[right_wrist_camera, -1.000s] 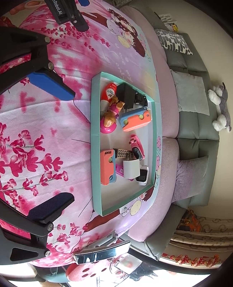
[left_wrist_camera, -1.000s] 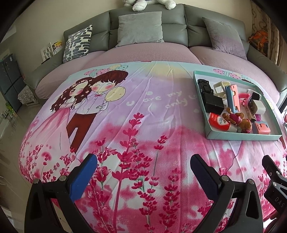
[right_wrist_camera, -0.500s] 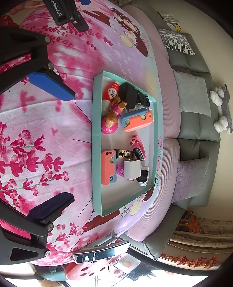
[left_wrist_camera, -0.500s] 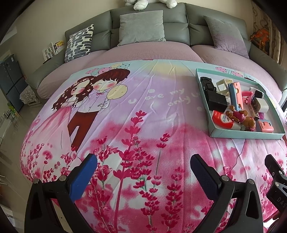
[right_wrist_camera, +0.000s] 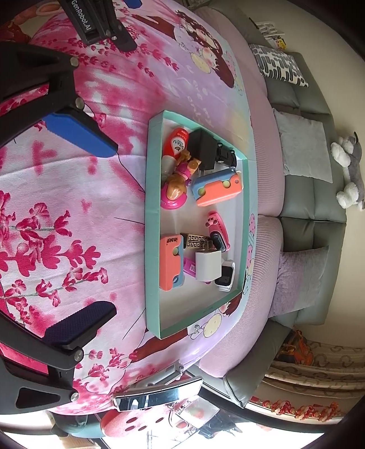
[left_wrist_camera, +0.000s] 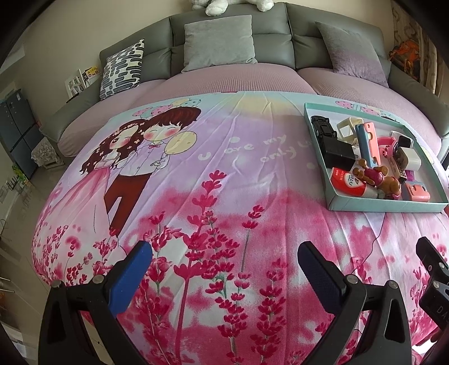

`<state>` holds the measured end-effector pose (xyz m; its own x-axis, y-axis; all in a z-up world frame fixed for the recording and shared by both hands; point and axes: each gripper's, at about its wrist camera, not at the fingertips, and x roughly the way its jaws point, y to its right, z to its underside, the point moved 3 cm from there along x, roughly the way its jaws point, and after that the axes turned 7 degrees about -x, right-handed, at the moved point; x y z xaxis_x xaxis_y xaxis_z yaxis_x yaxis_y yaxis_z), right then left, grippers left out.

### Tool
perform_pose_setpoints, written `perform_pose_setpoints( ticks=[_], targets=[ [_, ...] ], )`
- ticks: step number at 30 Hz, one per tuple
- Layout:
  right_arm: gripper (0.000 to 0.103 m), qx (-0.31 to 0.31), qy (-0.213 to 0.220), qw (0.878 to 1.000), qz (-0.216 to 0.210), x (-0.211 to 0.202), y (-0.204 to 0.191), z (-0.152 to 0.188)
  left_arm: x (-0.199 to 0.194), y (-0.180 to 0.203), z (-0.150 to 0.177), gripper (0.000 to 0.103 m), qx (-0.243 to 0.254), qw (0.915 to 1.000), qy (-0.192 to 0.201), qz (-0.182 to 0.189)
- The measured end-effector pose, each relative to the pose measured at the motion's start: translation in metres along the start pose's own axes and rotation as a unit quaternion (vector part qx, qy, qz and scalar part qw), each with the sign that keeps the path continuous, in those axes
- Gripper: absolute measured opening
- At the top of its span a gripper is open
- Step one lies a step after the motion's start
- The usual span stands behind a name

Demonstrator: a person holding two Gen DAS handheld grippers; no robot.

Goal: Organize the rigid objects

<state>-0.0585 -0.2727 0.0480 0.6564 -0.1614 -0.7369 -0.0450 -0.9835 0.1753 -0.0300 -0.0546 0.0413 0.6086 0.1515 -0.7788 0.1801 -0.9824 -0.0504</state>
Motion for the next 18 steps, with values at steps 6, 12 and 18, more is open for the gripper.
perform_pose_setpoints(
  ticks=[6,12,18],
  targets=[
    [0.103,0.0,0.0,1.0,0.0,0.0004,0.0001,0.0005,-0.0003,0.0002,0.0002,0.103,0.0,1.0,0.0,0.0],
    [0.103,0.0,0.0,1.0,0.0,0.0008,0.0001,0.0006,0.0,0.0009,0.0002,0.103,0.0,1.0,-0.001,0.001],
    [0.103,-0.001,-0.001,1.0,0.0,0.001,-0.0003,0.0007,0.0003,0.0016,0.0006,0.103,0.004,1.0,-0.001,0.002]
  ],
)
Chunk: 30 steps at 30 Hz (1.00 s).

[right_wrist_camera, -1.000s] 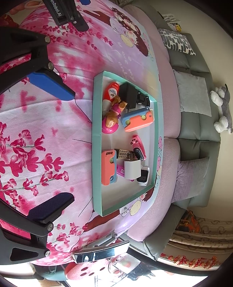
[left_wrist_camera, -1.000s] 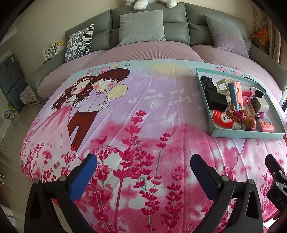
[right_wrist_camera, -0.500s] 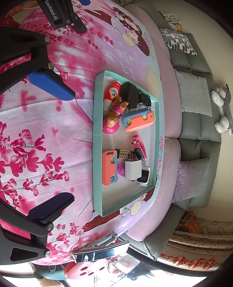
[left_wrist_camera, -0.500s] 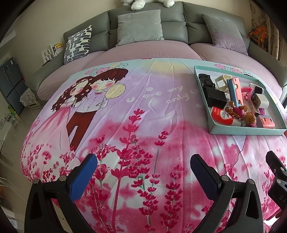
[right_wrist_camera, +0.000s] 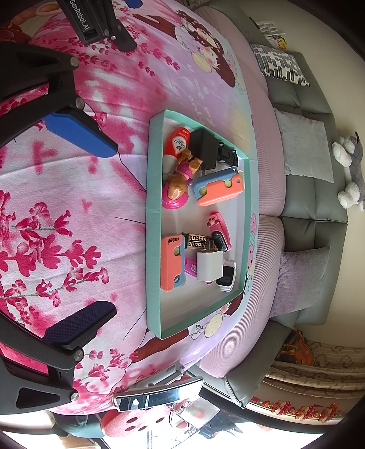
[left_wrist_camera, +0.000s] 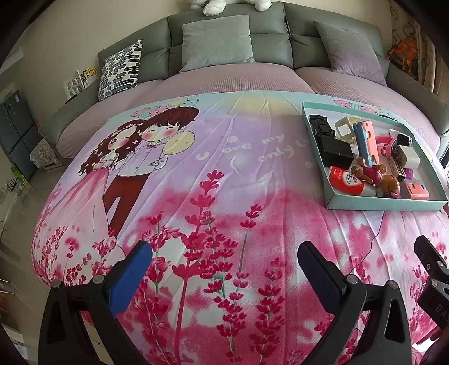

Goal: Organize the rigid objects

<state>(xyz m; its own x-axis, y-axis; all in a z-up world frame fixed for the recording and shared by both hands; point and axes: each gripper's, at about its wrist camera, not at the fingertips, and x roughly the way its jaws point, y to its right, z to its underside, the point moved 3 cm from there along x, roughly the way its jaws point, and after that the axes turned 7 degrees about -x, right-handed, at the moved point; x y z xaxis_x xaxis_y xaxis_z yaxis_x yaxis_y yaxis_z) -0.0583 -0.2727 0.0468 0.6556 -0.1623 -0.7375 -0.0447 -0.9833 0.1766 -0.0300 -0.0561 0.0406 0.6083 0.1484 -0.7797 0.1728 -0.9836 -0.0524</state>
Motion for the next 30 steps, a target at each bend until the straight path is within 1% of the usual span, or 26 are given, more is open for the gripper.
perform_pose_setpoints(
  ticks=[30],
  targets=[
    [0.103,0.0,-0.006,1.0,0.0,0.0037,0.0018,0.0027,-0.0002,0.0011,0.0005,0.103,0.001,1.0,-0.001,0.001]
  ],
)
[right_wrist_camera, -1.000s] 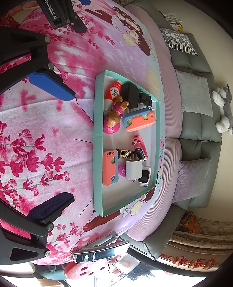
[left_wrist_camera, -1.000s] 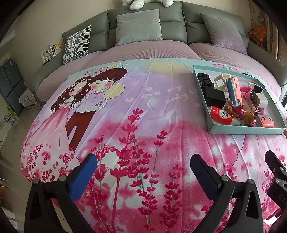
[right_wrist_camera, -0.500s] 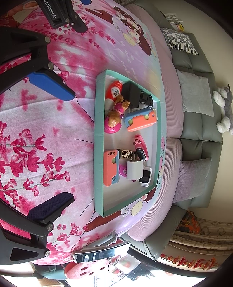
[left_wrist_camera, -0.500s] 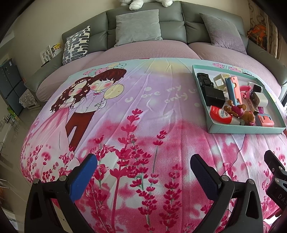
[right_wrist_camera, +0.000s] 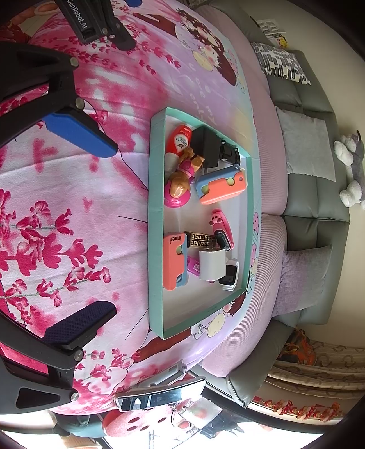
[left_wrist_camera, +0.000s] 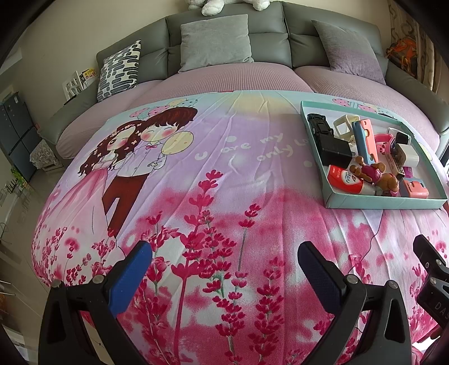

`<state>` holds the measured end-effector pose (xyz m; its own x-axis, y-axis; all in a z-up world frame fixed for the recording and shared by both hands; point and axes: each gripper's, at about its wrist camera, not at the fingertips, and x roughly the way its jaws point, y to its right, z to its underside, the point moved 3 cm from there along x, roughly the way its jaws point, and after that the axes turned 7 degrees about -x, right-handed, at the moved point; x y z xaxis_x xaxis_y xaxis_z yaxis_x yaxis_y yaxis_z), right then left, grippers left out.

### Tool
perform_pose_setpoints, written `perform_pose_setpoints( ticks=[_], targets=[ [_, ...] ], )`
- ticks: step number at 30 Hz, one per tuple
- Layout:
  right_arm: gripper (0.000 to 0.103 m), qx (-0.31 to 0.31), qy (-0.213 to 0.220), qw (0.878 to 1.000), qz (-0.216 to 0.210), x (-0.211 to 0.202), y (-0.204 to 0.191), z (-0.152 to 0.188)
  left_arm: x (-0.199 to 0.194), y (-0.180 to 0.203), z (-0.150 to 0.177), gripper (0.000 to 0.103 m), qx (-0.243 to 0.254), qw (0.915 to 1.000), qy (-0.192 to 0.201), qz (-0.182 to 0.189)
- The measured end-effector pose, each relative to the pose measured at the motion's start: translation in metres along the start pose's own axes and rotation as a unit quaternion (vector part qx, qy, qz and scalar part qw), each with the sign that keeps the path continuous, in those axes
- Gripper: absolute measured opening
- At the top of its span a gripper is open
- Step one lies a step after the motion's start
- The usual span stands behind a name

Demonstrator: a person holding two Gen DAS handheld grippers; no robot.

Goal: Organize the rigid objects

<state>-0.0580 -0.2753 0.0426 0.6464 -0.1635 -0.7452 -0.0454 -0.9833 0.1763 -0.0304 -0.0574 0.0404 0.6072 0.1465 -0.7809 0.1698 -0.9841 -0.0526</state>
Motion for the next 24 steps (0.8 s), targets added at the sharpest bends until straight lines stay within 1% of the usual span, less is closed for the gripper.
perform_pose_setpoints(
  ticks=[13,21,24],
  targets=[
    [0.103,0.001,-0.001,1.0,0.0,0.0007,0.0,0.0006,-0.0005,-0.0002,0.0005,0.103,0.004,1.0,0.001,0.001],
    [0.103,0.001,-0.003,1.0,0.0,0.0011,-0.0001,0.0009,-0.0038,-0.0008,0.0007,0.103,0.01,0.9999,0.011,0.0],
    [0.103,0.001,-0.003,1.0,0.0,0.0012,-0.0002,0.001,-0.0046,0.0,0.0003,0.103,0.012,0.9998,0.011,0.007]
  ],
)
